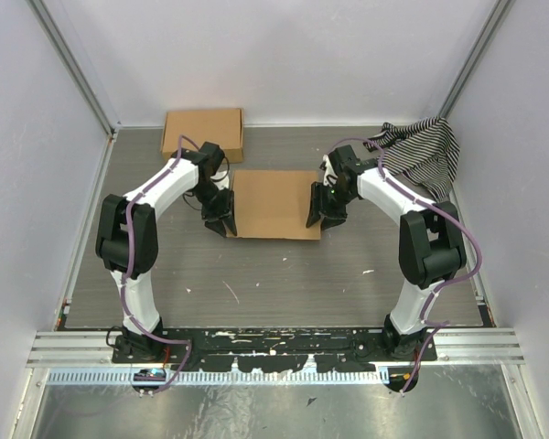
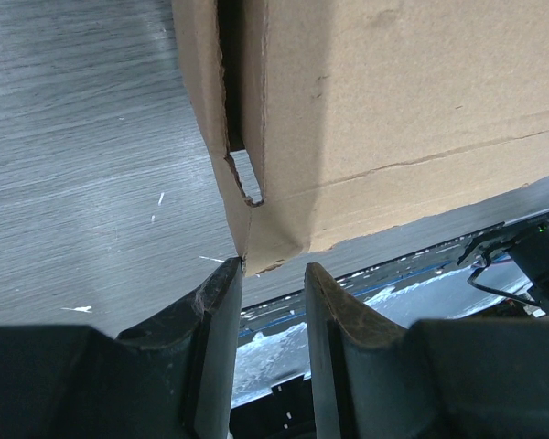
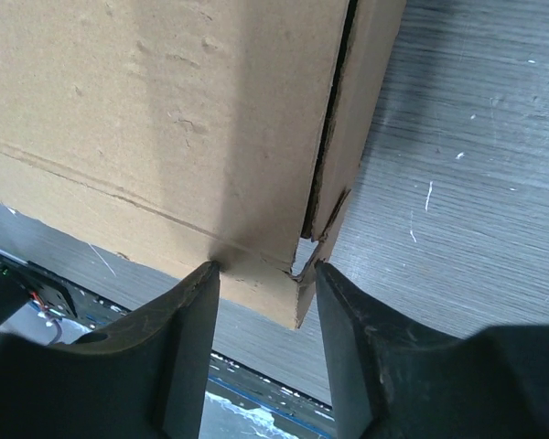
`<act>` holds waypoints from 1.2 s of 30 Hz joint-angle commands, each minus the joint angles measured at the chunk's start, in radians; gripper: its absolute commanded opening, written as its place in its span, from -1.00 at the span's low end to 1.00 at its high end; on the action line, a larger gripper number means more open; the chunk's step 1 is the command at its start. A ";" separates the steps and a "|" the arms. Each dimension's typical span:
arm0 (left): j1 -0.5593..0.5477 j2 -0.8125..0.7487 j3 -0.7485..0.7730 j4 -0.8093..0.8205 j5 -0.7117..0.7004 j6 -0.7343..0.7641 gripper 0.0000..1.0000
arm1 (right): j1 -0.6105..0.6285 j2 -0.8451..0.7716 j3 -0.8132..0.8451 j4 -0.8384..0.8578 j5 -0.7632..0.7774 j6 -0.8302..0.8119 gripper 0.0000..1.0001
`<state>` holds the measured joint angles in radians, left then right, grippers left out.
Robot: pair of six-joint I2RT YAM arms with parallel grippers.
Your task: Fold the paper box
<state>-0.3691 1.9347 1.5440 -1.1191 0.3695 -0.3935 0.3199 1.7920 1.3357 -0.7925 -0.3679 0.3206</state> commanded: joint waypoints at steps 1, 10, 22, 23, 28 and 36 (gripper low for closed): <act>0.004 -0.005 -0.007 0.009 0.032 -0.001 -0.20 | 0.007 -0.053 0.006 -0.011 -0.035 0.004 0.00; 0.004 -0.002 0.004 -0.004 0.036 0.002 -0.21 | 0.007 -0.036 0.015 -0.038 -0.041 0.015 -0.13; 0.004 0.002 -0.002 0.007 0.048 -0.001 -0.22 | 0.006 0.004 0.029 -0.050 -0.070 0.023 -0.25; 0.004 0.006 -0.004 0.009 0.048 -0.001 -0.21 | 0.006 0.009 0.025 -0.045 -0.071 0.021 -0.26; 0.004 0.017 -0.019 0.022 0.040 0.002 -0.23 | 0.006 0.018 -0.004 -0.004 -0.046 0.014 -0.35; 0.004 0.025 -0.029 0.033 0.013 0.008 -0.24 | 0.006 0.026 -0.032 0.060 0.005 0.015 -0.31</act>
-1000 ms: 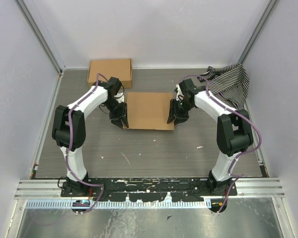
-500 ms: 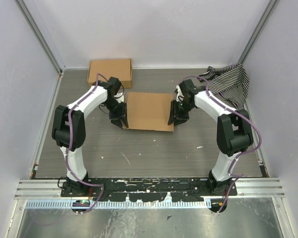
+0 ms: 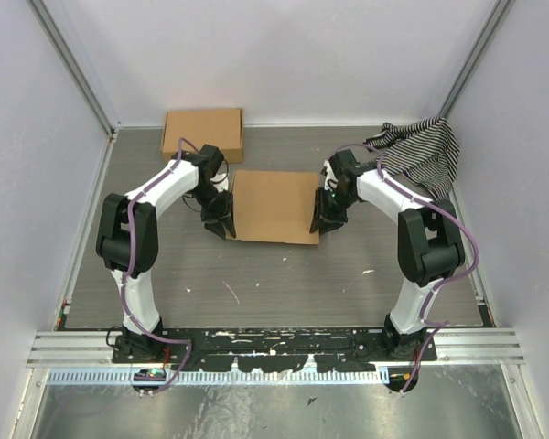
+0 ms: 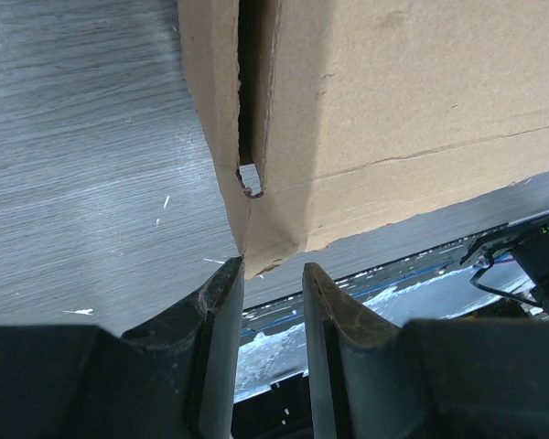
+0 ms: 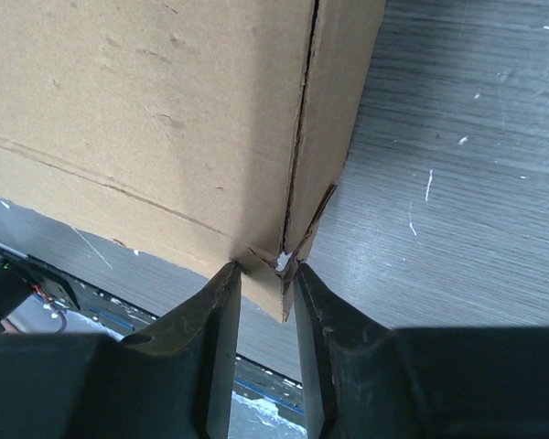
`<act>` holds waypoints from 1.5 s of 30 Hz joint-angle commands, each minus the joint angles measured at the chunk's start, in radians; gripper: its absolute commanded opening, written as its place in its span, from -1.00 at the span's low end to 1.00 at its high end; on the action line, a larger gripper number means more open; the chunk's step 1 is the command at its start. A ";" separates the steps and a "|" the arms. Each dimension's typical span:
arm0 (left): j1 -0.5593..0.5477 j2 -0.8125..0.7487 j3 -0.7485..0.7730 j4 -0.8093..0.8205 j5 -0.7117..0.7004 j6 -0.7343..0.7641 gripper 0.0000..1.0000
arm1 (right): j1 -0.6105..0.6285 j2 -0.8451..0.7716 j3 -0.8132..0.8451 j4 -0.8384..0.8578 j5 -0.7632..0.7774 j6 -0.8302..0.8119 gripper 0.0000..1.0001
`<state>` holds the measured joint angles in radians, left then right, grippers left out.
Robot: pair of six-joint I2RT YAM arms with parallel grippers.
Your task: Fold the paper box
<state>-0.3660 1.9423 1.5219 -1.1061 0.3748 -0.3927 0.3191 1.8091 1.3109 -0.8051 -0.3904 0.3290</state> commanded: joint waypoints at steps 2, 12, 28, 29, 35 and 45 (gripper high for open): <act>0.001 0.020 -0.011 0.029 -0.002 0.009 -0.24 | 0.008 0.010 -0.020 0.097 0.040 0.007 -0.28; 0.001 0.020 -0.060 0.128 -0.027 0.006 -0.29 | 0.007 -0.009 -0.082 0.214 0.077 0.021 -0.23; 0.000 -0.061 -0.041 0.117 0.082 -0.033 -0.30 | 0.009 -0.152 -0.174 0.253 0.142 0.022 0.11; 0.001 -0.064 -0.036 0.112 0.091 -0.037 -0.31 | 0.009 -0.159 -0.184 0.267 0.142 0.026 0.11; 0.001 -0.067 -0.022 0.098 0.110 -0.054 -0.32 | 0.015 -0.206 -0.201 0.295 0.175 0.020 0.11; 0.002 -0.089 -0.058 0.151 -0.023 -0.085 -0.11 | 0.015 -0.230 -0.295 0.443 0.199 0.029 0.22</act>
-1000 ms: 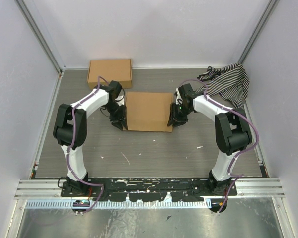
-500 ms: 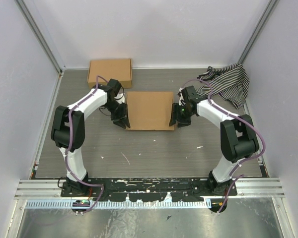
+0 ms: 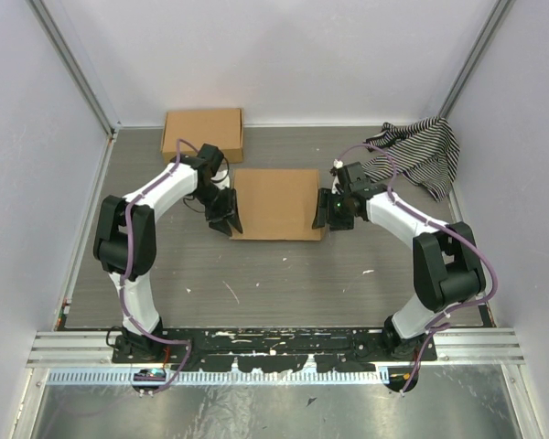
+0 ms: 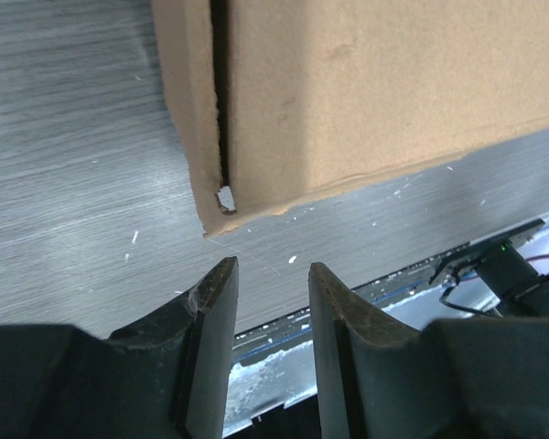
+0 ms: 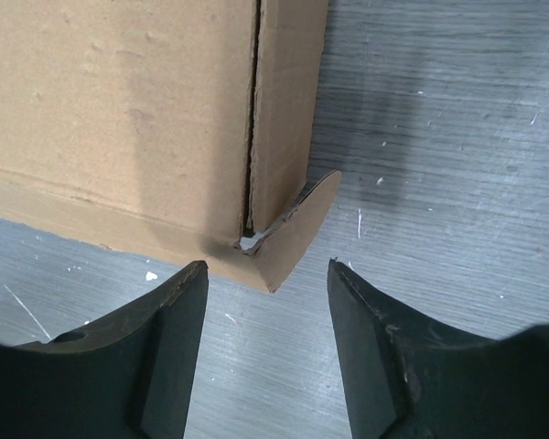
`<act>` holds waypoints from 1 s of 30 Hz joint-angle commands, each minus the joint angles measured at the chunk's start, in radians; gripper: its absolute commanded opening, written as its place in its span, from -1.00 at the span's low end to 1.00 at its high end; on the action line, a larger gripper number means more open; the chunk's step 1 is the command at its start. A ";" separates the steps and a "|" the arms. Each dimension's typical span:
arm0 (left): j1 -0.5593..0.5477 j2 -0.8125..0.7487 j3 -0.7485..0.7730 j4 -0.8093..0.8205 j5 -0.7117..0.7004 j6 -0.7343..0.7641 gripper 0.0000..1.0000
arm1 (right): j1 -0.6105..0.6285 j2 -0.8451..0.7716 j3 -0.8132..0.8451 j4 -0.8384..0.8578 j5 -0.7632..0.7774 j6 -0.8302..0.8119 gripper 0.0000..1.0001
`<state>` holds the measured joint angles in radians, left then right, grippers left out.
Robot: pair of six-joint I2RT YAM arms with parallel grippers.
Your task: Fold the paper box
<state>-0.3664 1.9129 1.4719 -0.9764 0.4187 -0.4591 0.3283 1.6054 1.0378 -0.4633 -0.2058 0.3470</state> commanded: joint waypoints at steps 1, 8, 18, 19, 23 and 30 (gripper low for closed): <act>0.003 -0.072 -0.016 0.028 -0.098 -0.018 -0.09 | 0.007 -0.032 -0.031 0.113 0.014 0.014 0.24; 0.001 -0.137 -0.124 0.162 -0.202 -0.047 -0.02 | 0.007 -0.039 -0.068 0.173 -0.002 0.014 0.44; 0.000 -0.157 -0.223 0.340 -0.198 -0.097 -0.03 | 0.013 -0.077 -0.099 0.233 -0.028 0.011 0.43; 0.000 -0.163 -0.228 0.353 -0.200 -0.101 -0.03 | 0.014 -0.080 -0.099 0.232 -0.033 0.008 0.43; -0.001 -0.158 -0.233 0.392 -0.188 -0.113 -0.03 | 0.013 -0.089 -0.111 0.241 -0.048 0.003 0.43; -0.006 -0.155 -0.227 0.396 -0.155 -0.124 -0.07 | 0.015 -0.092 -0.120 0.250 -0.084 0.008 0.40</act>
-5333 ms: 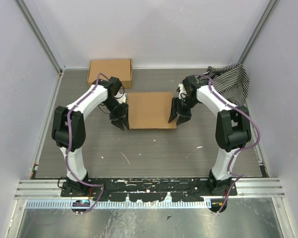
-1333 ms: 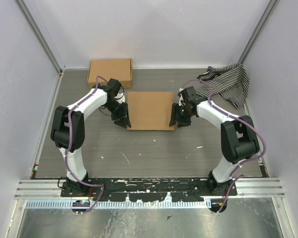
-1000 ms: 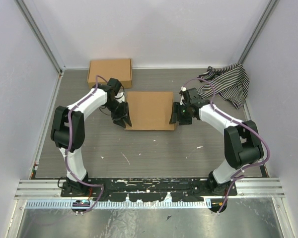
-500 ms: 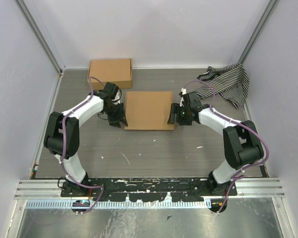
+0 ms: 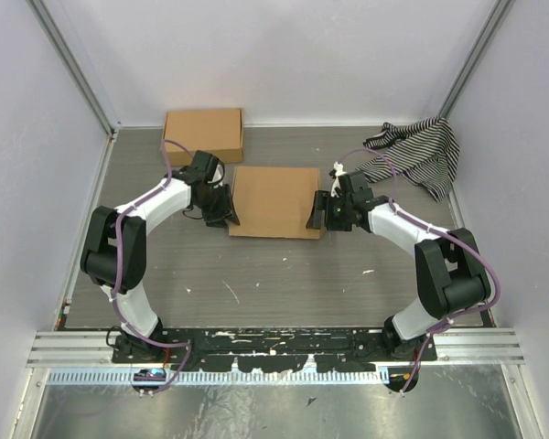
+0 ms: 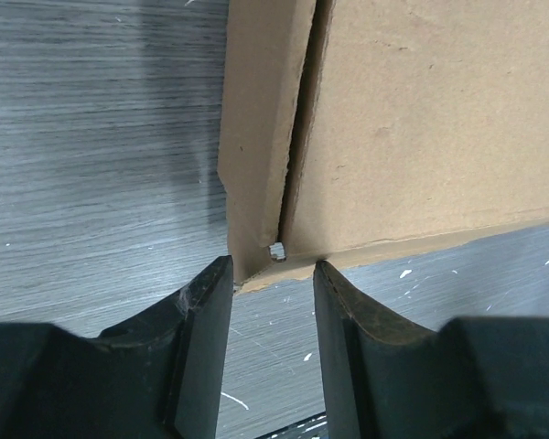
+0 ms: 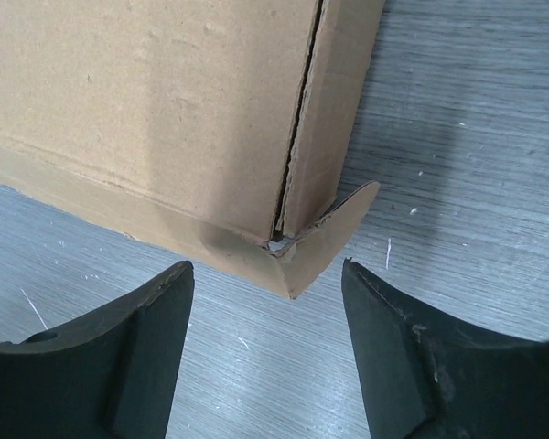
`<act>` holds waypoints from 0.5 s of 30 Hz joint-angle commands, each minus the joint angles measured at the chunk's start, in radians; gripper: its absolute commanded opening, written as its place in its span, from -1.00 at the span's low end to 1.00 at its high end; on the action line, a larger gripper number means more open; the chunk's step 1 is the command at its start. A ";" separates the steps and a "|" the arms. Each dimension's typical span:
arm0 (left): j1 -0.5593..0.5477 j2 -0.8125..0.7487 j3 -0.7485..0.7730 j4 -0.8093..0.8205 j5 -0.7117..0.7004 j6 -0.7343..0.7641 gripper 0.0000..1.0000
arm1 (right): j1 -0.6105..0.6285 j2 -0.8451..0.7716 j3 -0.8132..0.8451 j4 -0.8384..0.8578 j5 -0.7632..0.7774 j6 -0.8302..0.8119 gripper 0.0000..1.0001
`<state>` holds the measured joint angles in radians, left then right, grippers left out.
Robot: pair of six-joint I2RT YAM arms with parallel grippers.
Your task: Fold the paper box
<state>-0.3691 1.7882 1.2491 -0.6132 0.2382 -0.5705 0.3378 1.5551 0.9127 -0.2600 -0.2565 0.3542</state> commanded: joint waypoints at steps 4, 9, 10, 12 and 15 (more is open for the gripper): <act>-0.004 -0.045 -0.013 0.023 0.046 -0.021 -0.12 | 0.010 -0.045 0.007 0.044 -0.037 0.005 0.38; -0.010 -0.057 -0.028 0.031 0.060 -0.037 -0.20 | 0.021 -0.036 0.009 0.043 -0.034 0.006 0.33; -0.011 -0.058 -0.032 0.032 0.061 -0.038 -0.21 | 0.023 -0.033 0.007 0.045 -0.034 0.007 0.32; -0.013 -0.061 -0.037 0.037 0.060 -0.041 -0.23 | 0.029 -0.029 0.004 0.049 -0.025 0.006 0.31; -0.014 -0.064 -0.041 0.041 0.061 -0.043 -0.25 | 0.037 -0.030 0.003 0.053 -0.014 0.006 0.29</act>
<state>-0.3771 1.7641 1.2209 -0.6033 0.2771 -0.6014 0.3599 1.5551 0.9104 -0.2569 -0.2760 0.3546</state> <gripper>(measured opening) 0.383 0.652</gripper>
